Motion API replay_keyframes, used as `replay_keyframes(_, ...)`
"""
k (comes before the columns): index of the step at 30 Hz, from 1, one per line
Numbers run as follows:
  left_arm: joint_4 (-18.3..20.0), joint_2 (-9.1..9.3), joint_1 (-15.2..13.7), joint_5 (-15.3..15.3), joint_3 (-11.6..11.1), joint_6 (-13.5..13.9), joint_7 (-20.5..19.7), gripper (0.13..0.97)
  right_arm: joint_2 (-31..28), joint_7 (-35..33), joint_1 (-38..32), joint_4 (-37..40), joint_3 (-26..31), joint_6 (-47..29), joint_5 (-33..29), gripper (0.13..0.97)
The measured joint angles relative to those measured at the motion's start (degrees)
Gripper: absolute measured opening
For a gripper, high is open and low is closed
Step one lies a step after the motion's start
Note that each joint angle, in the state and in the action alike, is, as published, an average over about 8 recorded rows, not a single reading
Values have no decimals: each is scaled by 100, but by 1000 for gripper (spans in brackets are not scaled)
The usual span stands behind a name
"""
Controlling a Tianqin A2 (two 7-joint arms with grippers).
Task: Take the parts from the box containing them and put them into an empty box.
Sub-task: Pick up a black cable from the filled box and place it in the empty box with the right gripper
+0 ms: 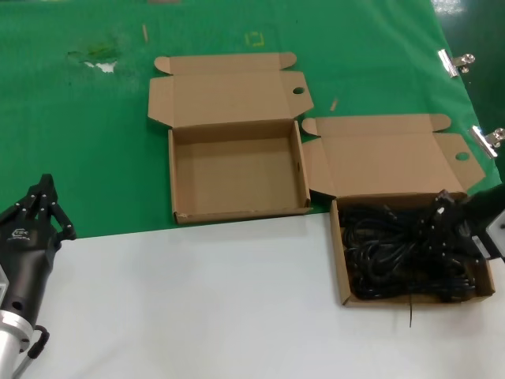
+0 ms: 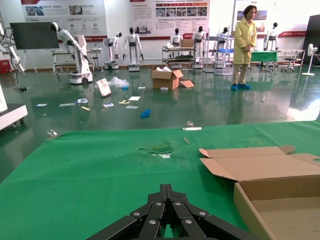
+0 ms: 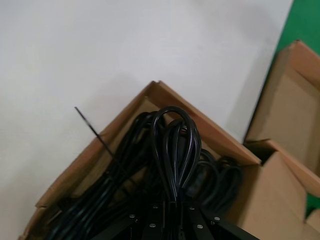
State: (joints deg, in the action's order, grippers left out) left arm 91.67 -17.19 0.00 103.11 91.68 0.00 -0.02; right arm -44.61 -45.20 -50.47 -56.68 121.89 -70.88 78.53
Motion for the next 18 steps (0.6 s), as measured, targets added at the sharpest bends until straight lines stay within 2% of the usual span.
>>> replay_keyframes(8,0,0,0,0,0,0,0,140,-126,720,-62,-403,-128,-192,119,176)
replay_keyframes(18,0,0,0,0,0,0,0,140,-67,2638,-70,-1047,-283,-654,582,176)
